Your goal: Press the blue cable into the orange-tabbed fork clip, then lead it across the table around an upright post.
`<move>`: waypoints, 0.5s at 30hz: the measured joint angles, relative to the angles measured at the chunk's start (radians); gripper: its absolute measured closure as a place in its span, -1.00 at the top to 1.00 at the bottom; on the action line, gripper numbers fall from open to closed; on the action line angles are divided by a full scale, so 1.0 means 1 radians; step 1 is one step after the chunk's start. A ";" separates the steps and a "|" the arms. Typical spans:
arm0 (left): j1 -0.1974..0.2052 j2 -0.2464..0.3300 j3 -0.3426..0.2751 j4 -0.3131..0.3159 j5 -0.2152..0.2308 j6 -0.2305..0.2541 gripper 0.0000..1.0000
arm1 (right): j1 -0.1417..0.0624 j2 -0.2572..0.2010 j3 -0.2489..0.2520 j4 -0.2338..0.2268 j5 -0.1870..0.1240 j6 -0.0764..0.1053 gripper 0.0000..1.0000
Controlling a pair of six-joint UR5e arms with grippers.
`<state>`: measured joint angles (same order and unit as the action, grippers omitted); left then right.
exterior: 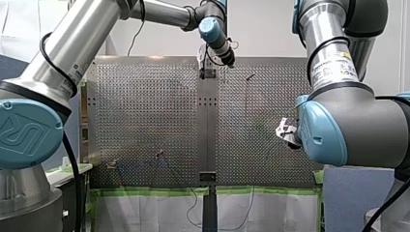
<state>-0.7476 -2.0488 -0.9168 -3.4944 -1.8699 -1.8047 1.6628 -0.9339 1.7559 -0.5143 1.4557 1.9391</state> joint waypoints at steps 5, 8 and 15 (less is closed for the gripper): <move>-0.015 0.000 0.000 0.030 0.038 0.018 0.98 | 0.000 -0.051 0.000 0.030 -0.002 0.006 -1.00; -0.026 0.000 0.000 0.040 0.049 0.019 0.98 | -0.001 -0.082 0.000 0.038 -0.004 0.010 -1.00; -0.053 0.000 -0.005 0.032 0.032 0.022 0.98 | 0.008 -0.153 0.000 0.053 -0.005 0.012 -1.00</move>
<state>-0.8007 -2.0484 -0.9216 -3.4627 -1.8382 -1.7832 1.6709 -1.0873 1.7558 -0.4609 1.4504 1.9514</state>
